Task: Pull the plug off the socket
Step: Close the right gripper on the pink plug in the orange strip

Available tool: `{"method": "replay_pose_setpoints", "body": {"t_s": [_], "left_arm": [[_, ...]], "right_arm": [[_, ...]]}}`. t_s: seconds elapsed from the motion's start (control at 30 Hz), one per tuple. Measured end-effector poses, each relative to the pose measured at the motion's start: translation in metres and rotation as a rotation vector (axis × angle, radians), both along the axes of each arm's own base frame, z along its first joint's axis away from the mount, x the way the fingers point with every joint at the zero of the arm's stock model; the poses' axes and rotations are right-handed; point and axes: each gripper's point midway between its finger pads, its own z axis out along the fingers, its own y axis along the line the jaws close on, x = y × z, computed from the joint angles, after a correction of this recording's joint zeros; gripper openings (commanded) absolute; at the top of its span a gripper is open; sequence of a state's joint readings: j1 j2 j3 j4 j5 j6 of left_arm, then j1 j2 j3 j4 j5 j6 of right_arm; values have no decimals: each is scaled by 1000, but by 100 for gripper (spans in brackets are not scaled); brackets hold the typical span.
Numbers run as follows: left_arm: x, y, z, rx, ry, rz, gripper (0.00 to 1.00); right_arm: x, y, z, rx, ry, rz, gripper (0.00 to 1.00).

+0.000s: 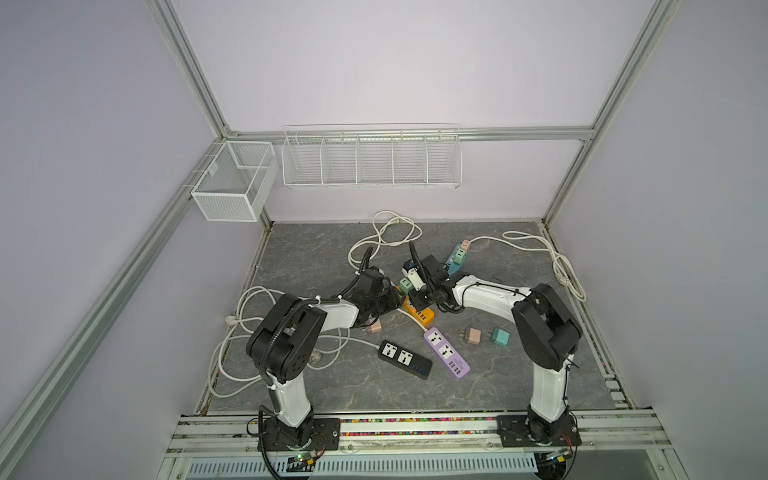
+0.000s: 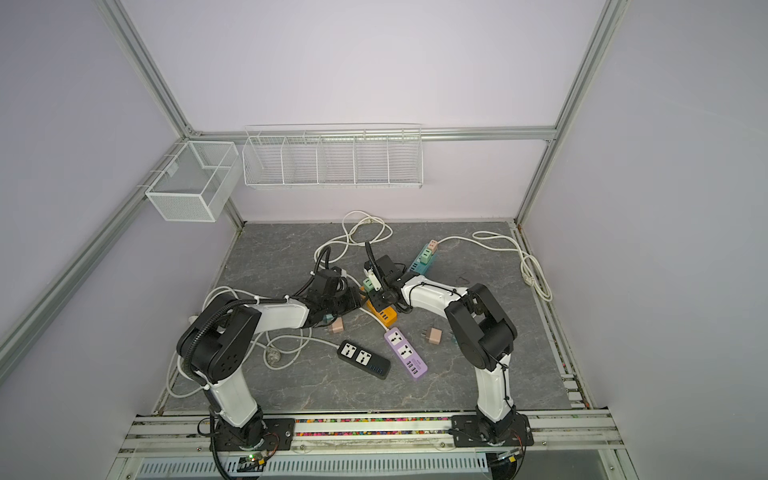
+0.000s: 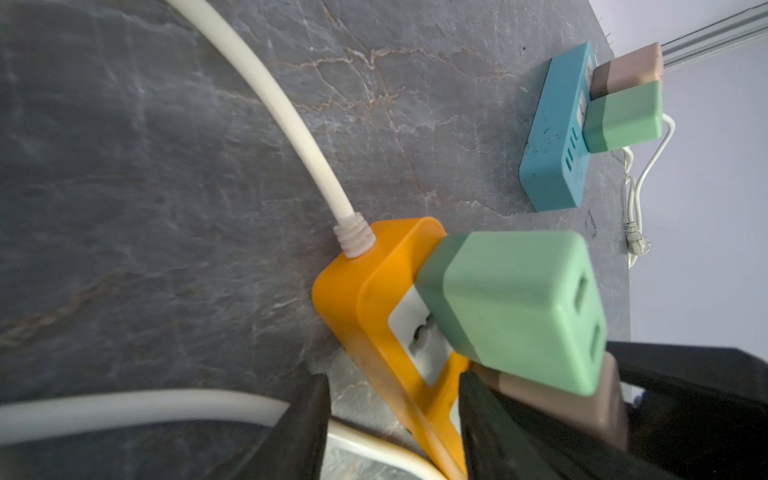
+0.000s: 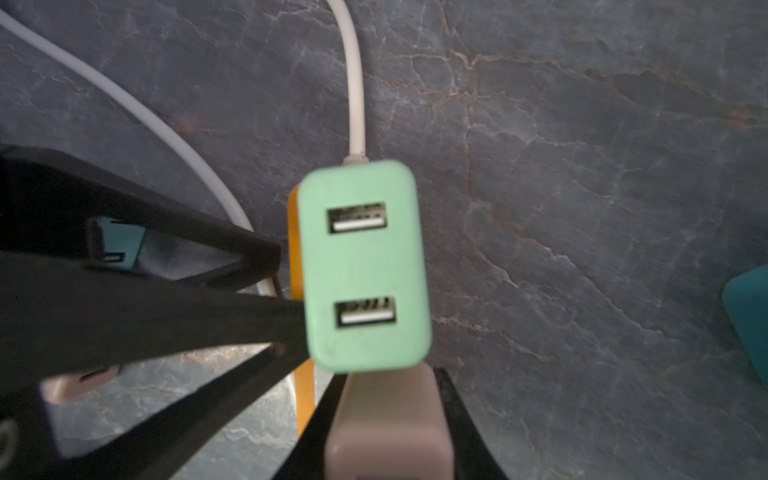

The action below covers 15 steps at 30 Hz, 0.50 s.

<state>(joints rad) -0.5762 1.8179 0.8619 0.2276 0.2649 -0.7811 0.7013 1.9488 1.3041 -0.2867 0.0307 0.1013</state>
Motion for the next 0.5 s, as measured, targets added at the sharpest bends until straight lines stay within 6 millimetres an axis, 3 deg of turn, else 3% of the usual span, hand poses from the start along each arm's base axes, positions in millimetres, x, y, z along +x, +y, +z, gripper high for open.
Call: {"method": "replay_pose_setpoints", "body": {"t_s": [0.5], "left_arm": [[6,-7,-7,21,29,4,45]], "right_arm": [[2,-2,0,-4,-6,-10,21]]}}
